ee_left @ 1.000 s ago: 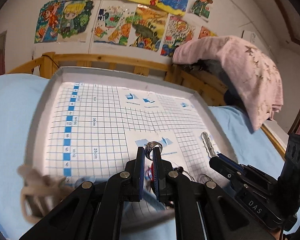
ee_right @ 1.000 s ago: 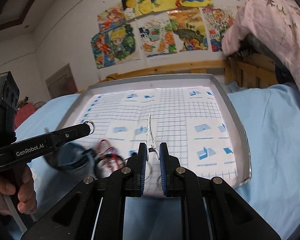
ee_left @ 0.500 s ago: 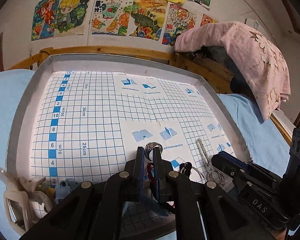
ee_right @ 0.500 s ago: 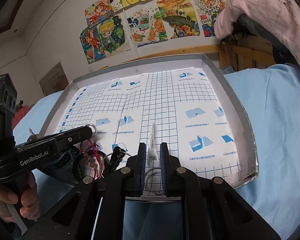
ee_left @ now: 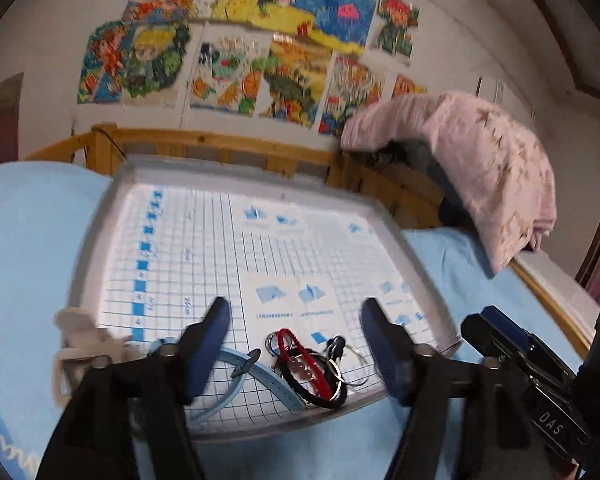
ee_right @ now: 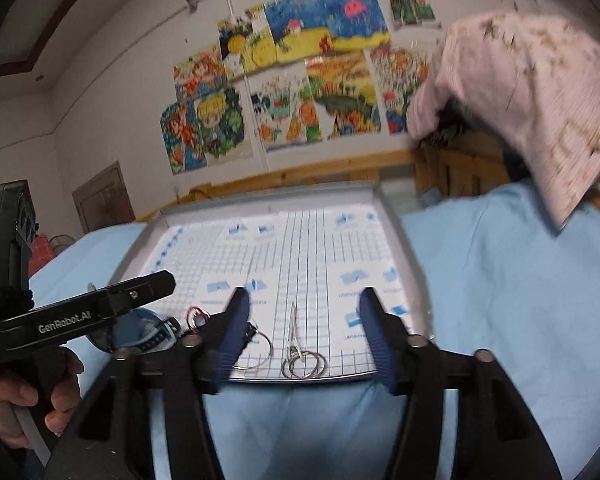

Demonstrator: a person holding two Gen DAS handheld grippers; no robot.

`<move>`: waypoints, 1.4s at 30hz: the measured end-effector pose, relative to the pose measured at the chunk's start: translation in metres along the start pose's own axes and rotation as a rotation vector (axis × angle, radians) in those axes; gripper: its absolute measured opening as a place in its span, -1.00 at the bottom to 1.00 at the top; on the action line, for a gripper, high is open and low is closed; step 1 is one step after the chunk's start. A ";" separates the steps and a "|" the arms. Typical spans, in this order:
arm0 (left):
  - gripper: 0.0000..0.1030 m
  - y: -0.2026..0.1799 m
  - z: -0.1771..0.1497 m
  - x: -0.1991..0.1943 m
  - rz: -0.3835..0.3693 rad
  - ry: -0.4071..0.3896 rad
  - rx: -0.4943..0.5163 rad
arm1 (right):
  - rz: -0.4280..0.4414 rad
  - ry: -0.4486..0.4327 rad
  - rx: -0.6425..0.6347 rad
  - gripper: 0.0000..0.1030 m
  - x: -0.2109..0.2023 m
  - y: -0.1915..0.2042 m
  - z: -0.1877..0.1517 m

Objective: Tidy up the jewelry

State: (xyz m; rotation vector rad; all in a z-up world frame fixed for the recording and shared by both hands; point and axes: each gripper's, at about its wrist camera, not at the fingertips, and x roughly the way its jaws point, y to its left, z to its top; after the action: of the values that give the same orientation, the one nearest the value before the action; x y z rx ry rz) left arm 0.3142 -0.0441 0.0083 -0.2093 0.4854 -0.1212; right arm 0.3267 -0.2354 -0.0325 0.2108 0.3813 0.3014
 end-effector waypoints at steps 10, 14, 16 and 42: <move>1.00 -0.003 -0.001 -0.089 0.033 -0.206 0.024 | -0.016 -0.193 -0.046 0.58 -0.089 0.022 0.015; 1.00 -0.004 -0.011 -0.125 0.046 -0.252 0.056 | -0.005 -0.244 -0.047 0.76 -0.119 0.031 0.016; 1.00 -0.005 -0.016 -0.140 0.051 -0.267 0.069 | -0.005 -0.262 -0.054 0.78 -0.134 0.036 0.016; 1.00 0.013 -0.090 -0.261 0.115 -0.290 0.022 | -0.018 -0.251 -0.128 0.90 -0.272 0.086 -0.040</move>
State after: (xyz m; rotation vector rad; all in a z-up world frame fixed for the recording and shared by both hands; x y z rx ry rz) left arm 0.0437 -0.0036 0.0447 -0.1731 0.2065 0.0165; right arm 0.0490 -0.2375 0.0433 0.1178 0.1152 0.2764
